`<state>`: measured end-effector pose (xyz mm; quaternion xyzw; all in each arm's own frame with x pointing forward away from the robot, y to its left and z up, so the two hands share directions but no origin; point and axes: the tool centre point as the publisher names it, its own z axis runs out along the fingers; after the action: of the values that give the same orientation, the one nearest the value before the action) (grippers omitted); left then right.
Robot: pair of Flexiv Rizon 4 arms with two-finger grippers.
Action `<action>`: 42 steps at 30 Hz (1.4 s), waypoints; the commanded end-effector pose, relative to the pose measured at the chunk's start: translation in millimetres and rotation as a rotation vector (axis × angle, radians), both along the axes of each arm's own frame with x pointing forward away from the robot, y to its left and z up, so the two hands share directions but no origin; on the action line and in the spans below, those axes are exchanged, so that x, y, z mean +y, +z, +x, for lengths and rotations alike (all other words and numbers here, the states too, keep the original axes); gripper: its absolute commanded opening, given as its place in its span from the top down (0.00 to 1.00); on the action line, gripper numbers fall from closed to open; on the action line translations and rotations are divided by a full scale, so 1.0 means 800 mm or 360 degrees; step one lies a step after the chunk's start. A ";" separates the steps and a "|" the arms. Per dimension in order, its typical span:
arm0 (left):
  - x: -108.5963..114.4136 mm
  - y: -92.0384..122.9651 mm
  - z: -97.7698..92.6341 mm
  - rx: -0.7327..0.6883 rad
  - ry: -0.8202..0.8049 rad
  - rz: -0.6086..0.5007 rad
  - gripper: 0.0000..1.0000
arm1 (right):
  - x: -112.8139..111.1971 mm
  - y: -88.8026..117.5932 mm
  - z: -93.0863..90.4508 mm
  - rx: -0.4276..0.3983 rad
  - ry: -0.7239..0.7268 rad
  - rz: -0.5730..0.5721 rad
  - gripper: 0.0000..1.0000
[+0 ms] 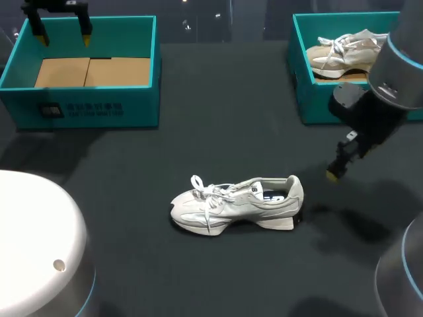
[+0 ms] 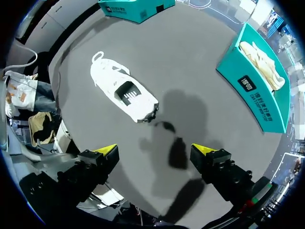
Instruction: Take the shoe out of the shoebox, open the shoe tongue, remove and reinsert the insole, then place the shoe into the shoebox
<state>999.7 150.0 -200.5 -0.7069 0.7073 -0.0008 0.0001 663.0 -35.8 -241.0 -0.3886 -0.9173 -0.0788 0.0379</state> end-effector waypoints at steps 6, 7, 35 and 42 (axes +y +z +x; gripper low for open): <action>0.000 0.000 0.000 0.0001 0.0000 0.0001 0.00 | -0.023 -0.013 -0.011 -0.0447 0.0176 0.0957 0.00; 0.000 0.000 0.000 0.0001 0.0000 0.0001 0.00 | -0.023 -0.013 -0.011 -0.0447 0.0176 0.0957 0.00; 0.000 0.000 0.000 0.0001 0.0000 0.0001 0.00 | -0.079 -0.089 -0.001 -0.0748 0.0417 0.1488 0.00; 0.000 0.000 0.000 0.0001 0.0000 0.0001 0.00 | -0.096 -0.121 0.014 -0.0839 0.0320 0.1461 0.00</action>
<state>999.7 150.2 -200.6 -0.7070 0.7072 -0.0009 0.0000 676.5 -116.5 -329.1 -0.2034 -0.8283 -0.5220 -0.0012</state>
